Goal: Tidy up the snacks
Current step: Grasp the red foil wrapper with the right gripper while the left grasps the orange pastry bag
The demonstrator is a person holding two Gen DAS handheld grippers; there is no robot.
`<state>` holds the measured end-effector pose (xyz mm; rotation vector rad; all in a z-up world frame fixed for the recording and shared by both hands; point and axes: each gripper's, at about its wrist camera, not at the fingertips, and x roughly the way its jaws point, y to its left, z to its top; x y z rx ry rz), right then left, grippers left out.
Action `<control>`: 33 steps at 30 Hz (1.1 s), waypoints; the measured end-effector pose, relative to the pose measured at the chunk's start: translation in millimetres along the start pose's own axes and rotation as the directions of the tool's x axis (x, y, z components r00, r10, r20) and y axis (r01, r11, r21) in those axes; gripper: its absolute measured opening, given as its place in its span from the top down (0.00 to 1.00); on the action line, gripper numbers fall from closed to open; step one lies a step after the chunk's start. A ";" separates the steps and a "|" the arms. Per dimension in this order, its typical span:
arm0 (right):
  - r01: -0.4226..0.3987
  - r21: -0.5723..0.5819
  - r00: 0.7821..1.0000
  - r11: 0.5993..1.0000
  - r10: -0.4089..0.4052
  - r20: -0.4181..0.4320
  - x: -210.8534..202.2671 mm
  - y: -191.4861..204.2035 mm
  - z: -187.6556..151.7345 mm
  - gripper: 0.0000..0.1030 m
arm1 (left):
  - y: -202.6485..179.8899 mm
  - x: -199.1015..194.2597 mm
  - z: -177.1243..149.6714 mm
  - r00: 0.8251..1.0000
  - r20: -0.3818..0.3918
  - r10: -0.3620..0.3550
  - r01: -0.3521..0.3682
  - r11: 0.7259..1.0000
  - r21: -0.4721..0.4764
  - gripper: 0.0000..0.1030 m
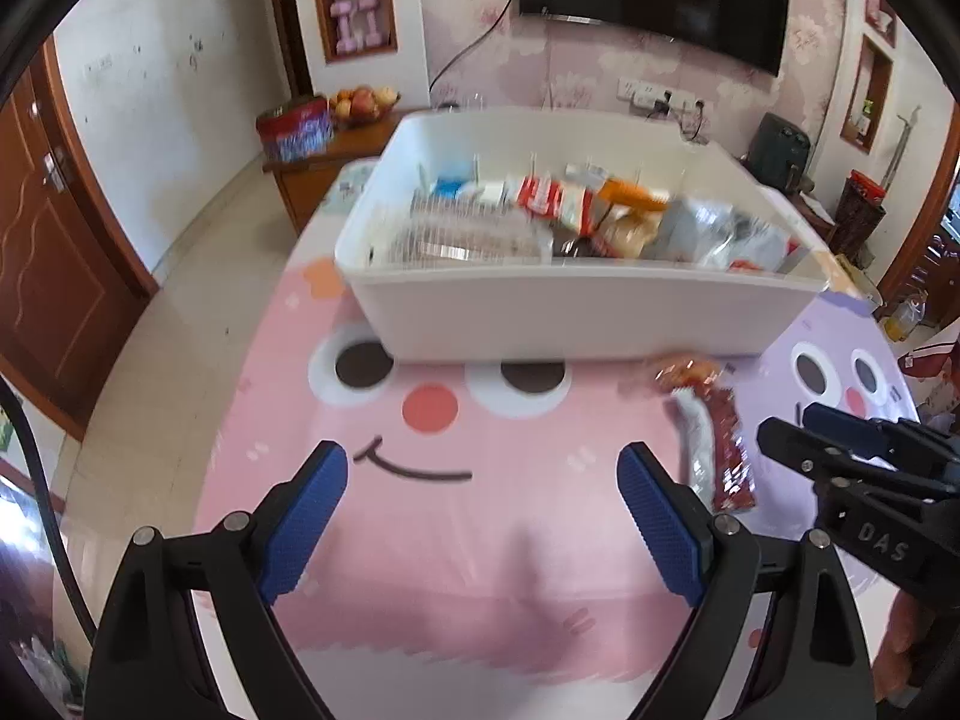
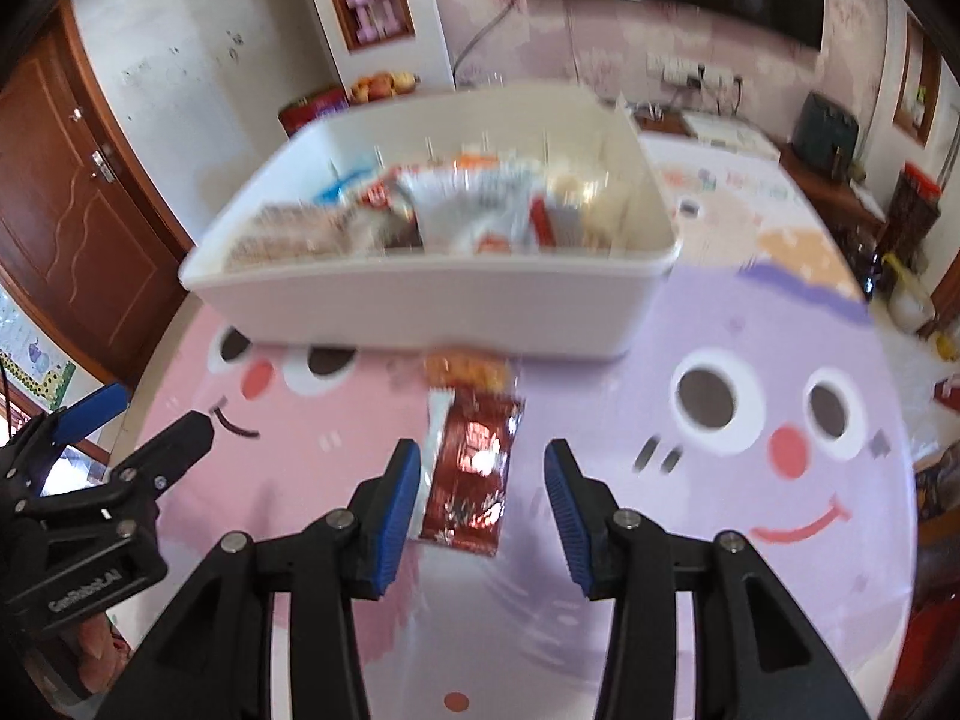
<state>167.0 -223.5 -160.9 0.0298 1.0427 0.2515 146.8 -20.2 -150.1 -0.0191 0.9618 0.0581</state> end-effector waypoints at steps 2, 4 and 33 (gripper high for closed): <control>-0.009 0.003 1.000 1.000 0.009 -0.022 11.2 2.8 -3.0 0.58 | 1.3 6.7 -3.7 1.000 -0.015 0.003 -0.003 1.000 -0.006 0.12; -0.017 -0.002 0.999 1.000 0.017 -0.039 22.6 6.6 -5.2 0.58 | 2.5 12.7 -6.1 1.000 -0.026 0.003 -0.003 1.000 -0.010 0.12; 0.025 -0.195 1.000 0.981 -0.026 -0.002 57.6 43.2 -5.2 0.57 | 2.6 21.1 20.3 0.996 -0.053 -0.077 0.070 0.990 -0.124 0.12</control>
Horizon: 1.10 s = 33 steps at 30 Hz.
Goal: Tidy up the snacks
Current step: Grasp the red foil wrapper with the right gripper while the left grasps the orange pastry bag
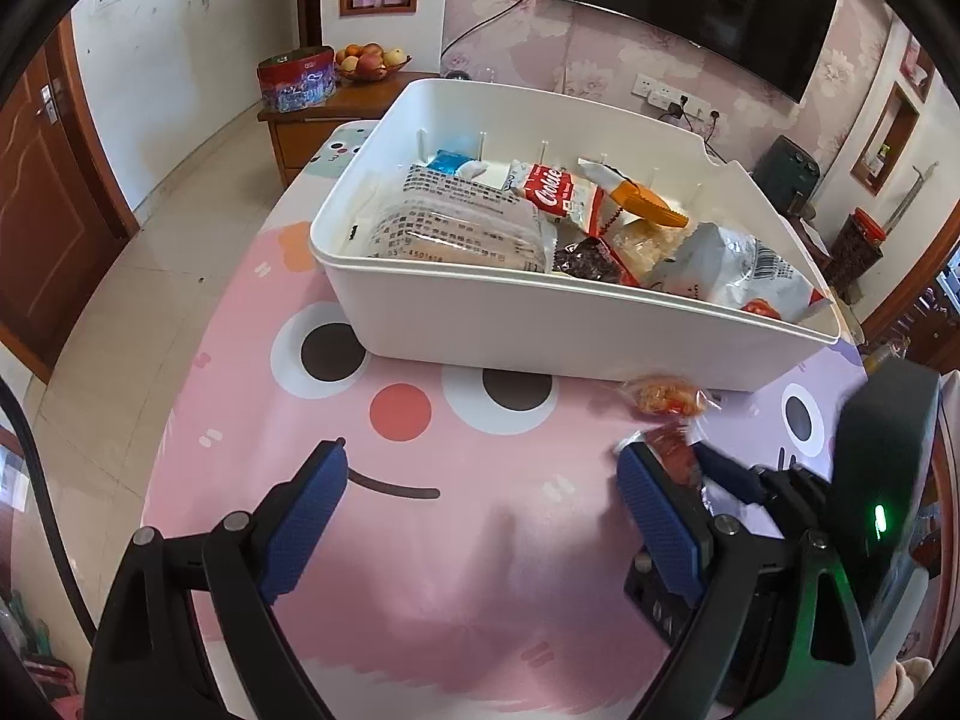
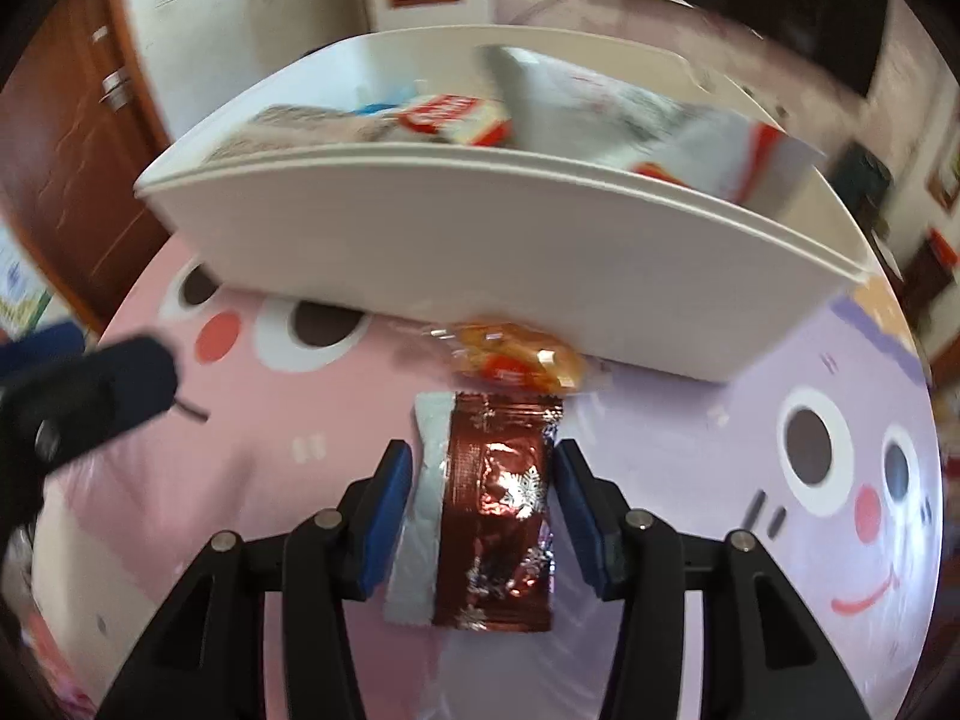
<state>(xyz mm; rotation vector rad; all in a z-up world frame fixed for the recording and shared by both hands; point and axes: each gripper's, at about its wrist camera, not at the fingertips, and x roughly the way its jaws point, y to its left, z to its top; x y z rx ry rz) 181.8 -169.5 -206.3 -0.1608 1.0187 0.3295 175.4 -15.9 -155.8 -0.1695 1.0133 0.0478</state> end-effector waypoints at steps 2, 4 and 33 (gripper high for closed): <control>-0.066 -0.038 0.998 0.997 0.066 0.012 -3.0 3.1 -4.0 0.61 | -0.4 1.7 0.4 1.000 0.001 0.005 -0.005 1.000 0.001 0.12; -0.094 -0.049 0.995 0.994 0.095 0.013 -6.0 1.5 -7.7 0.64 | -1.5 4.7 1.3 1.000 -0.006 0.005 -0.005 1.000 -0.003 0.12; -0.166 0.238 0.986 0.957 0.166 0.020 -33.1 -86.7 -47.1 0.66 | -116.8 101.7 20.0 0.986 -0.162 0.031 -0.010 0.992 0.129 0.12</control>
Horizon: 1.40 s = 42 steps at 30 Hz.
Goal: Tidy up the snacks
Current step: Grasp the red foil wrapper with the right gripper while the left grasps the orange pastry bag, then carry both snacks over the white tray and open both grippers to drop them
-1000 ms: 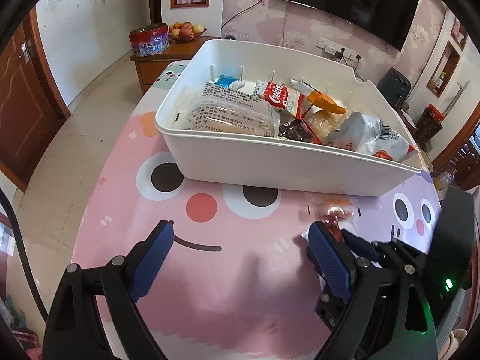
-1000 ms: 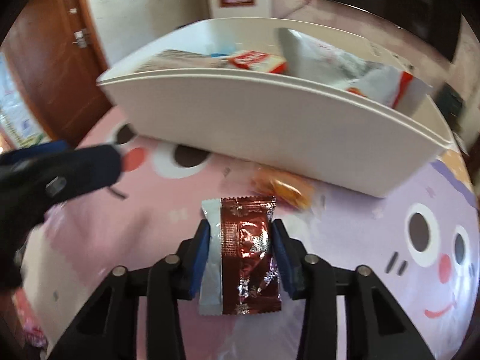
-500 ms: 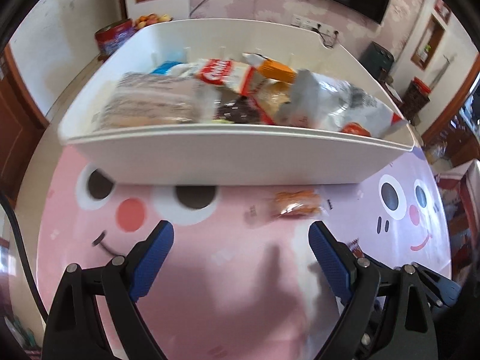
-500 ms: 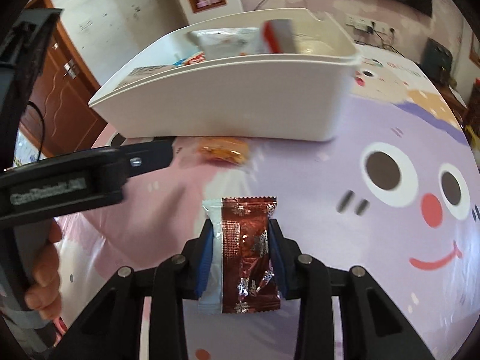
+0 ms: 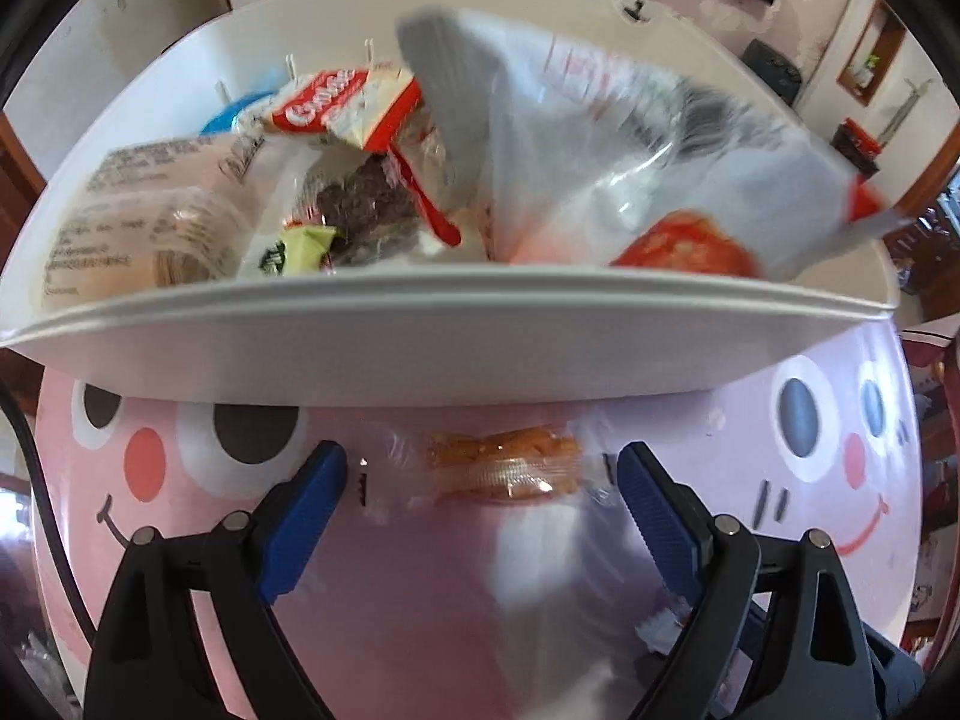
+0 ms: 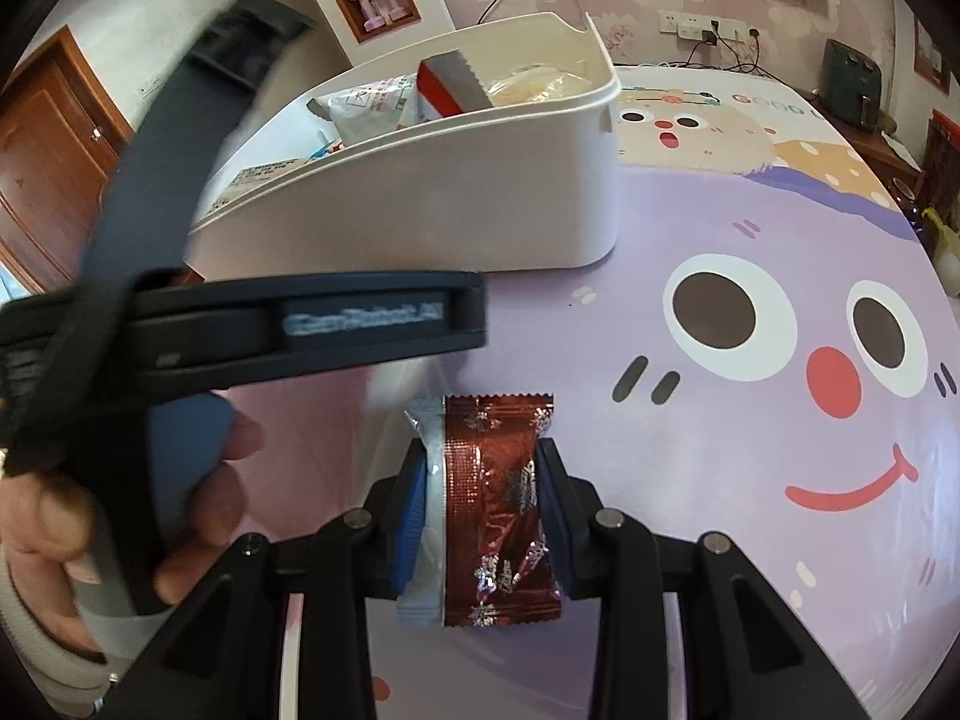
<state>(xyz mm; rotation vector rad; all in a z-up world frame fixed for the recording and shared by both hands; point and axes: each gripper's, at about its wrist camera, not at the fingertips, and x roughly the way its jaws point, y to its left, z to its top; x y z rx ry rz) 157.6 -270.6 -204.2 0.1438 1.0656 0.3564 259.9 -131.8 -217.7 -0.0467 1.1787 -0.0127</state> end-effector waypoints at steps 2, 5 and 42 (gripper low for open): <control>-0.005 0.013 1.000 1.000 0.005 0.001 -1.1 -3.5 -0.1 0.66 | -1.4 1.8 -0.3 1.000 0.013 0.018 -0.018 1.000 0.002 0.11; -0.011 0.029 1.000 1.000 0.011 0.004 -2.7 -9.1 -0.8 0.66 | 0.2 -1.0 -1.5 0.999 0.044 0.016 -0.016 1.000 0.004 0.28; -0.006 -0.131 0.977 0.991 0.033 0.211 -120.4 69.4 77.7 0.67 | 66.1 -226.9 3.6 0.934 0.345 -0.091 0.069 0.995 0.076 0.47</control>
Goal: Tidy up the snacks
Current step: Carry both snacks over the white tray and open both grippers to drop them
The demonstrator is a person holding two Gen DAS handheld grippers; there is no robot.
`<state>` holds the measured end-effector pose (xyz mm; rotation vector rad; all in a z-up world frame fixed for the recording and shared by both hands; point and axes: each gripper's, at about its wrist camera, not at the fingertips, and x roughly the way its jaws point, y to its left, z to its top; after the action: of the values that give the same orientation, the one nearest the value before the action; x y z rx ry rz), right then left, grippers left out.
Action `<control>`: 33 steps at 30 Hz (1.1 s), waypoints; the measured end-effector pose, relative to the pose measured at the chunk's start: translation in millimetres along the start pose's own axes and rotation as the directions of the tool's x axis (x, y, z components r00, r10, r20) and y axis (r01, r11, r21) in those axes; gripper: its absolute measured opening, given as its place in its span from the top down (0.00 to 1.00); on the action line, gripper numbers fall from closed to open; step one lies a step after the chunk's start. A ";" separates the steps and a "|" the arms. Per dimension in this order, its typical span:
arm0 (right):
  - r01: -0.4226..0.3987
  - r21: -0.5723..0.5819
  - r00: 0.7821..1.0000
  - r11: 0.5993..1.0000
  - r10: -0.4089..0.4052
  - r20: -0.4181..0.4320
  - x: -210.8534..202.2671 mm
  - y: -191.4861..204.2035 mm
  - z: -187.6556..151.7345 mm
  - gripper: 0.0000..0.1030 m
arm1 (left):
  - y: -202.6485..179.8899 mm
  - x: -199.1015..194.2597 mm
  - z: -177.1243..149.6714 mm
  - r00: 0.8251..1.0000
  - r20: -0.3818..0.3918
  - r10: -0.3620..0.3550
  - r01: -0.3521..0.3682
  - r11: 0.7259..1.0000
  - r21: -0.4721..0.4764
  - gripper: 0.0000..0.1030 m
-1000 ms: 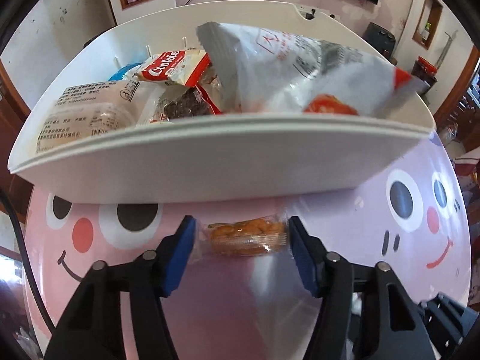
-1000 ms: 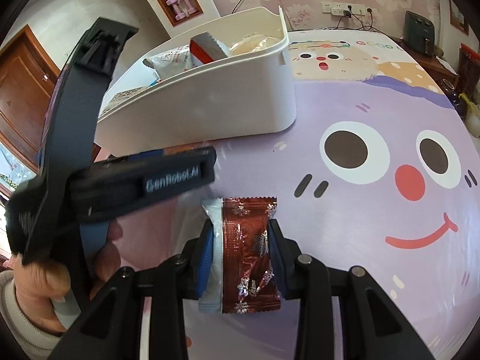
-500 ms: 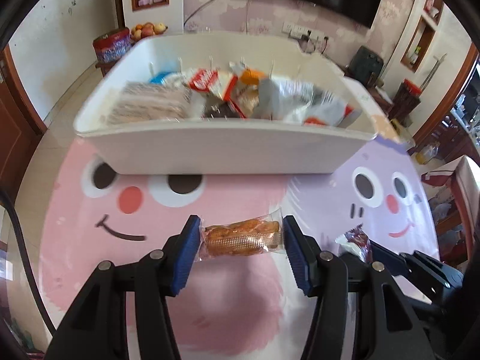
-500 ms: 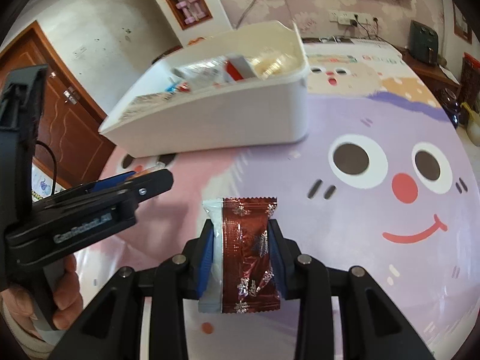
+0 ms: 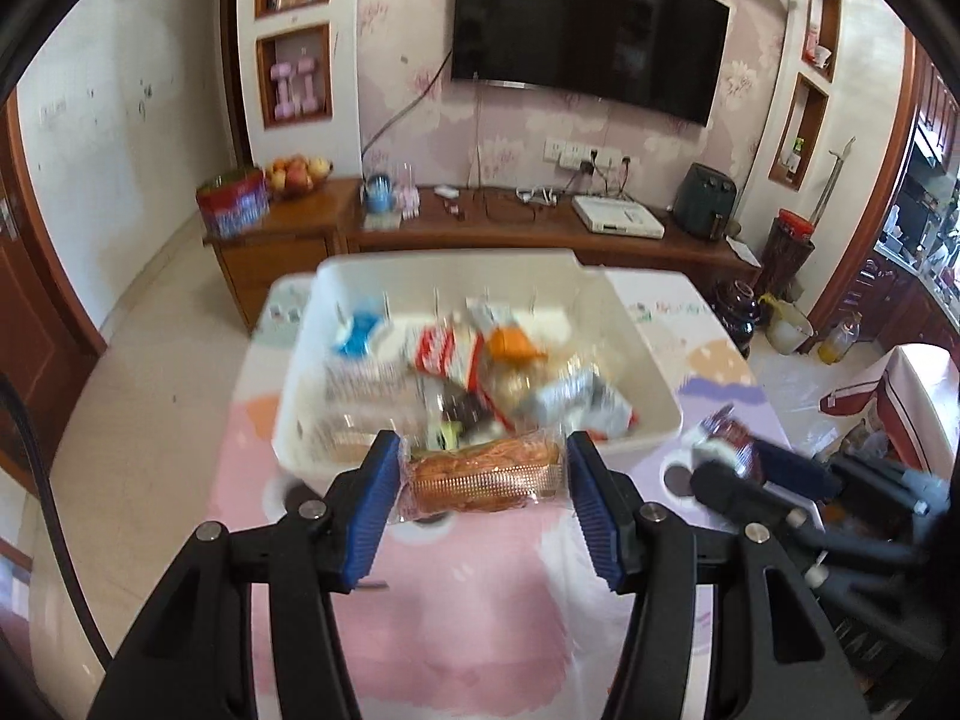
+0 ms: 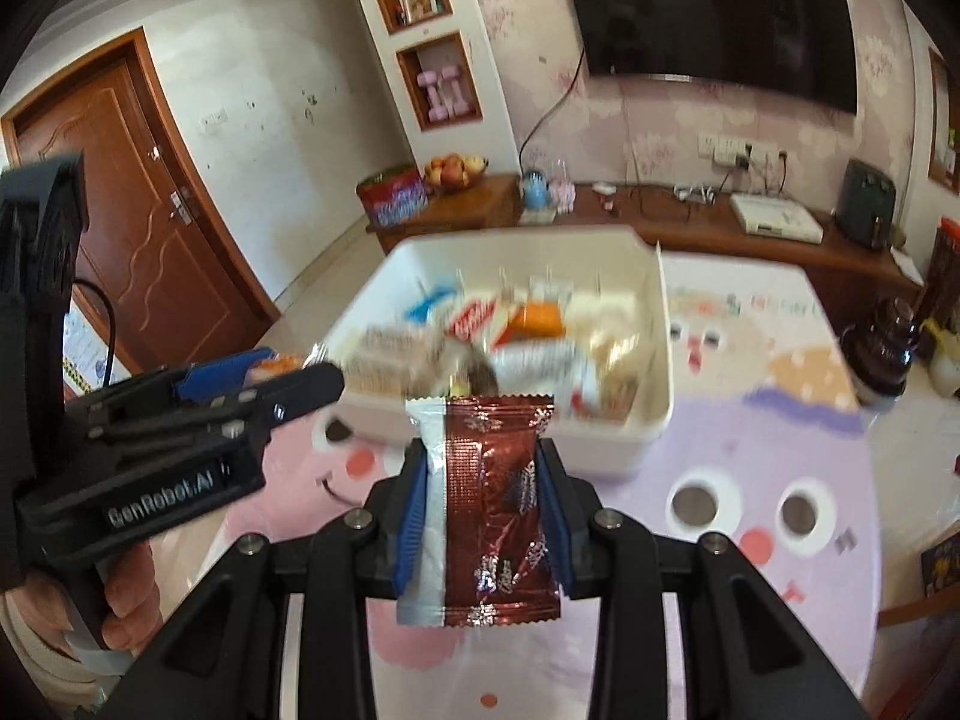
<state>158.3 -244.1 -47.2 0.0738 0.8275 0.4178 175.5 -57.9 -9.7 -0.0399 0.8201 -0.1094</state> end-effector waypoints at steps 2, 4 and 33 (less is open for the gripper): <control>0.001 -0.005 1.000 1.000 -0.001 0.025 -8.6 2.0 23.0 0.67 | 3.6 -6.4 16.5 1.000 0.019 0.010 -0.010 1.000 0.009 0.47; 0.004 -0.010 0.999 1.000 -0.003 0.050 -15.5 2.8 43.8 0.67 | 6.0 -11.9 32.1 0.999 0.033 0.015 -0.015 1.000 0.014 0.47; 0.158 0.080 0.986 0.984 -0.153 -0.062 117.3 -22.9 170.3 0.65 | 29.8 125.4 119.9 0.987 -0.090 0.135 -0.134 0.991 0.013 0.33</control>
<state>360.3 -203.0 -18.7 0.0754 0.8989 0.2383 350.6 -43.2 -21.5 0.0277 0.9102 0.0137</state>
